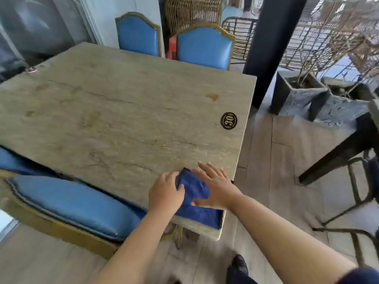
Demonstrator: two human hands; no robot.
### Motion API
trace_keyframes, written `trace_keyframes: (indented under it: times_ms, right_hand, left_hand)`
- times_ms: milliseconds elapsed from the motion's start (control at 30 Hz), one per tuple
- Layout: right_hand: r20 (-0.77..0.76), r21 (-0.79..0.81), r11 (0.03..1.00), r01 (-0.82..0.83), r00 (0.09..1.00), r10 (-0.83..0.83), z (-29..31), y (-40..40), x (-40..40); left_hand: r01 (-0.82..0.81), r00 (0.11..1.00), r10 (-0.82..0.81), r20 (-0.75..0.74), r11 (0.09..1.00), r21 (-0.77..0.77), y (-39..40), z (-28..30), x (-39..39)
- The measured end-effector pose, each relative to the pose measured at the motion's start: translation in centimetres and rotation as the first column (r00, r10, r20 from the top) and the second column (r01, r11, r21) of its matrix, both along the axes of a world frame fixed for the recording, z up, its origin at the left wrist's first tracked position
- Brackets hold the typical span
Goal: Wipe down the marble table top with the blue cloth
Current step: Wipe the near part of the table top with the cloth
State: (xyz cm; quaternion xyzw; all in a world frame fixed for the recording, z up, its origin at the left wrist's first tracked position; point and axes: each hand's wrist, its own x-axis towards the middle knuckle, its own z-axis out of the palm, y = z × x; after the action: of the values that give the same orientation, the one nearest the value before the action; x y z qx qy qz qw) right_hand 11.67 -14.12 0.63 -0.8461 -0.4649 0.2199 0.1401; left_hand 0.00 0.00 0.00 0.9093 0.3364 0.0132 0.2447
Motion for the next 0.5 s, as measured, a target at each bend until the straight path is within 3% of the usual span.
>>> trace_keyframes:
  times_ms: [267, 500]
  right_hand:
    - [0.159, -0.122, 0.934, -0.336, 0.922, 0.352, -3.7, -0.5, 1.6]
    - [0.153, 0.076, 0.935, -0.347, 0.930, 0.333, -4.5, -1.4, 1.2]
  left_hand:
    - [-0.296, 0.950, 0.296, 0.096, 0.955, -0.012, -2.6, -3.5, -0.7]
    - [-0.348, 0.896, 0.387, 0.217, 0.917, -0.197, -4.0, -4.7, -1.1]
